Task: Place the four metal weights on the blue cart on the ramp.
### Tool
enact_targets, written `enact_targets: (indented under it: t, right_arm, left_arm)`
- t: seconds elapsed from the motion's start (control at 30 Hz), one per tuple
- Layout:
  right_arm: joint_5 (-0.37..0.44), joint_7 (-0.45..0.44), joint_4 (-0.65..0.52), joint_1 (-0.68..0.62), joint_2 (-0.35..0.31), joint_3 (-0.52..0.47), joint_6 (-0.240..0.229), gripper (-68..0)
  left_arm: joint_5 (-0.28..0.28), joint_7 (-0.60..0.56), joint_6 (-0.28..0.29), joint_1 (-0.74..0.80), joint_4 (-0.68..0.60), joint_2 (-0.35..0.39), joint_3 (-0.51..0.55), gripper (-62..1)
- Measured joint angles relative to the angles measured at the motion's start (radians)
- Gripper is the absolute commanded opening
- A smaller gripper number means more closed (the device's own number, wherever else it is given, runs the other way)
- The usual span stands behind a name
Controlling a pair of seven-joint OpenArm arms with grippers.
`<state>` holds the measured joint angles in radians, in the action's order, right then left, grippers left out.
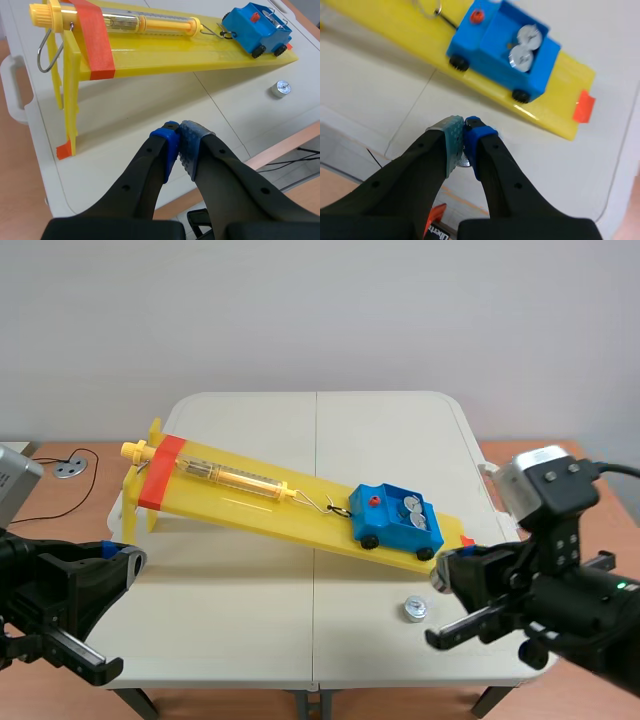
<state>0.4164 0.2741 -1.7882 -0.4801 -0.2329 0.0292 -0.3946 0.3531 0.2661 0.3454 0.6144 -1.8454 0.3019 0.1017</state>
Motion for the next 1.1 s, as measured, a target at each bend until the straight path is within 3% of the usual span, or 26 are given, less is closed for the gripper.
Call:
enact_targets:
  t: [0.17,0.47,0.63,0.93,1.1]
  right_arm:
    - [0.109,0.019,-0.012,0.024,0.012,-0.102,-0.013,-66.9]
    - [0.115,0.073,0.032,0.203,0.121,-0.129,-0.013,-66.9]
    - [0.079,0.076,0.136,0.308,0.160,-0.124,-0.013,-66.9]
    - [-0.007,0.076,0.333,0.440,0.161,-0.116,-0.012,-66.9]
    - [-0.062,0.075,0.414,0.487,0.161,-0.053,-0.010,-66.9]
  left_arm:
    - [0.000,0.000,0.000,0.000,0.000,0.000,0.000,-58.3]
    - [0.000,0.000,0.000,0.000,0.000,0.000,0.000,-58.3]
    - [0.000,0.000,0.000,0.000,0.000,0.000,0.000,-58.3]
    - [0.000,0.000,0.000,0.000,0.000,0.000,0.000,-58.3]
    - [0.000,0.000,0.000,0.000,0.000,0.000,0.000,-58.3]
